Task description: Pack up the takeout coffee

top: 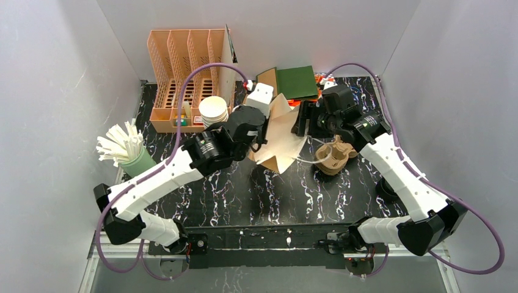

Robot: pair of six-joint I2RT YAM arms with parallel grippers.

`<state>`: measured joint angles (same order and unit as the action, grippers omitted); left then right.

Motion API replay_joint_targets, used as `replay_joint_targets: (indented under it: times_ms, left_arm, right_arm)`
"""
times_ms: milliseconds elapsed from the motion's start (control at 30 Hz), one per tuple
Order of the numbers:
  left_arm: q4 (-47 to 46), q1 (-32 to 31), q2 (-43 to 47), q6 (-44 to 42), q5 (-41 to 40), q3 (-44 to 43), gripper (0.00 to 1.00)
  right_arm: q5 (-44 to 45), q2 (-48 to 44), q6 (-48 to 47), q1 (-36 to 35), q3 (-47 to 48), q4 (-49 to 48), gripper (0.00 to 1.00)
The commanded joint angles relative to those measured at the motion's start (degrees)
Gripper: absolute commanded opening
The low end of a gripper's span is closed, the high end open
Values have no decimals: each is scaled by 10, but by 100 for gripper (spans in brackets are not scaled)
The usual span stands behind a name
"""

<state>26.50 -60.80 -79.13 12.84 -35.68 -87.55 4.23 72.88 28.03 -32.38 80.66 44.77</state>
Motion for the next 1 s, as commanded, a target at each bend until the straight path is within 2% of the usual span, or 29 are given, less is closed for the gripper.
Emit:
replay_joint_targets:
  times_ms: [0, 133, 200, 333, 467, 733, 967]
  left_arm:
    - [-37, 12, 26, 33, 40, 9, 0]
    - [-58, 41, 41, 57, 77, 36, 0]
    - [-58, 57, 44, 60, 81, 43, 0]
    - [-8, 62, 32, 28, 6, 28, 0]
    - [20, 62, 27, 5, -56, 21, 0]
    - [34, 62, 22, -16, -89, 16, 0]
    - [52, 62, -6, -32, -120, 15, 0]
  right_arm:
    - [-98, 8, -21, -1, -10, -36, 77]
    - [-94, 2, -10, -1, -29, -51, 77]
    - [-58, 6, -5, -1, -27, -38, 70]
    - [33, 16, -4, -1, -17, 5, 61]
    - [94, 22, -3, -1, -11, 32, 59]
    - [155, 30, -5, -1, -9, 58, 55]
    - [222, 36, -18, -1, 12, 87, 56]
